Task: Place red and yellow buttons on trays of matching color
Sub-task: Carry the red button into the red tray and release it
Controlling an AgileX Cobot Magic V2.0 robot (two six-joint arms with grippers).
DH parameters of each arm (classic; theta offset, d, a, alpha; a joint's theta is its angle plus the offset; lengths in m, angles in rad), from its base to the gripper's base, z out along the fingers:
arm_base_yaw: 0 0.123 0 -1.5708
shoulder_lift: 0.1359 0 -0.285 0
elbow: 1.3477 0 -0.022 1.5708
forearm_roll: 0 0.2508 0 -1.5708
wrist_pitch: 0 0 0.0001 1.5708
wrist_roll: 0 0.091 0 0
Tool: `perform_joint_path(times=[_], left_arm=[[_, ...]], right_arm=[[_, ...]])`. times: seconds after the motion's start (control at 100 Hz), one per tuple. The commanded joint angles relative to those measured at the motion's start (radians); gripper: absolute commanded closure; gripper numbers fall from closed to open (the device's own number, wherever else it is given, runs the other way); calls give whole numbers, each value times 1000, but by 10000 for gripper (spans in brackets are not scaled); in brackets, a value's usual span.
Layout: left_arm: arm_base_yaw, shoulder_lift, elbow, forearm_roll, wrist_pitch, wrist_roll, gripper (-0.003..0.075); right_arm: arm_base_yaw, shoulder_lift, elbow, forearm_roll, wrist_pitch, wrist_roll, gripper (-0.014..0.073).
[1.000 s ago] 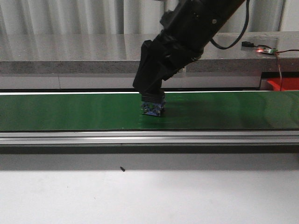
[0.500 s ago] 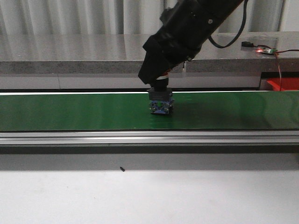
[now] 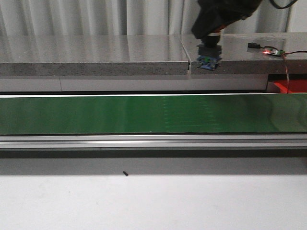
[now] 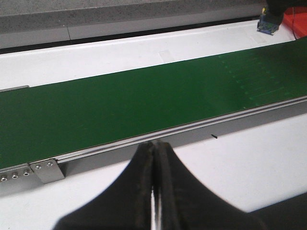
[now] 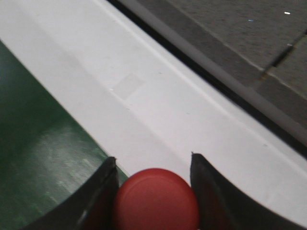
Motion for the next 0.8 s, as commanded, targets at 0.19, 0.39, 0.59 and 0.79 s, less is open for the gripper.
perform_joint_path(times=[0.19,0.39,0.59,0.79], left_arm=[[-8,7,-24,-14,-68,-9,739],[-8,7,-24,-14,-68,-9,739],[-8,7,-24,-14,-68,-9,739],[-8,7,-24,-14,-68,-9,739]], right_arm=[[-225,-58,-34,49,-70,14,409],[-362,-53,-34,143,-123,14,409],[-463,-18,-34,229,-158,14,409],[-511,18,-34,264,-206,18,409]])
